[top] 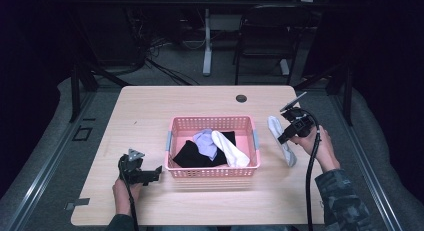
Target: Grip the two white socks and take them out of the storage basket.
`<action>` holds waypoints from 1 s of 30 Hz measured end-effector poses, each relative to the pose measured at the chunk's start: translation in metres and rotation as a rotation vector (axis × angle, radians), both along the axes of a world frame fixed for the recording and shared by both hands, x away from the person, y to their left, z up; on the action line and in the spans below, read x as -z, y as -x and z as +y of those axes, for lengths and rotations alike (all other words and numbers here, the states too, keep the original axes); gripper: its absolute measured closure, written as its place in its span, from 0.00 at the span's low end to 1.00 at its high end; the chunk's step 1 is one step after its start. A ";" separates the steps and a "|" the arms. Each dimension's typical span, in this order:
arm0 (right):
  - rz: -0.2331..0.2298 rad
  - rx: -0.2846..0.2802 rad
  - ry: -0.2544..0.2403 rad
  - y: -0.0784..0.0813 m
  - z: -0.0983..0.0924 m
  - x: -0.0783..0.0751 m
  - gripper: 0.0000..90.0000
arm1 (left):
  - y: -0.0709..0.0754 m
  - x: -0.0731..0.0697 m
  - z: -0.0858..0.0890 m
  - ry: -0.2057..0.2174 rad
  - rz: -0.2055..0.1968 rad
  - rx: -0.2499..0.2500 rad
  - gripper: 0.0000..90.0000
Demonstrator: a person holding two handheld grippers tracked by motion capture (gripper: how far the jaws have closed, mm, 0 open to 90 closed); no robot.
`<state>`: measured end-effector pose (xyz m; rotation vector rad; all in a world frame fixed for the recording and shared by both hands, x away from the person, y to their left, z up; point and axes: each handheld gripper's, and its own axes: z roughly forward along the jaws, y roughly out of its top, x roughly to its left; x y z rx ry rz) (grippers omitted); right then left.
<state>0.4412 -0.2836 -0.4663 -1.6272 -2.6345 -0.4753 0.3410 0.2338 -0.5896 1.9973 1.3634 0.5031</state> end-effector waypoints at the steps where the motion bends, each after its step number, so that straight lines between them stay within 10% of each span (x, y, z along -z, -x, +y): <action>1: 0.004 -0.009 0.001 -0.001 -0.001 0.003 0.90 | 0.000 0.000 0.000 0.000 0.000 0.000 0.00; 17: 0.063 0.007 0.029 -0.007 0.007 0.050 0.82 | 0.000 0.000 0.001 0.006 -0.001 0.002 0.00; 30: -0.003 0.000 0.067 -0.003 0.013 0.014 0.52 | 0.000 0.000 0.001 0.000 -0.004 0.005 0.00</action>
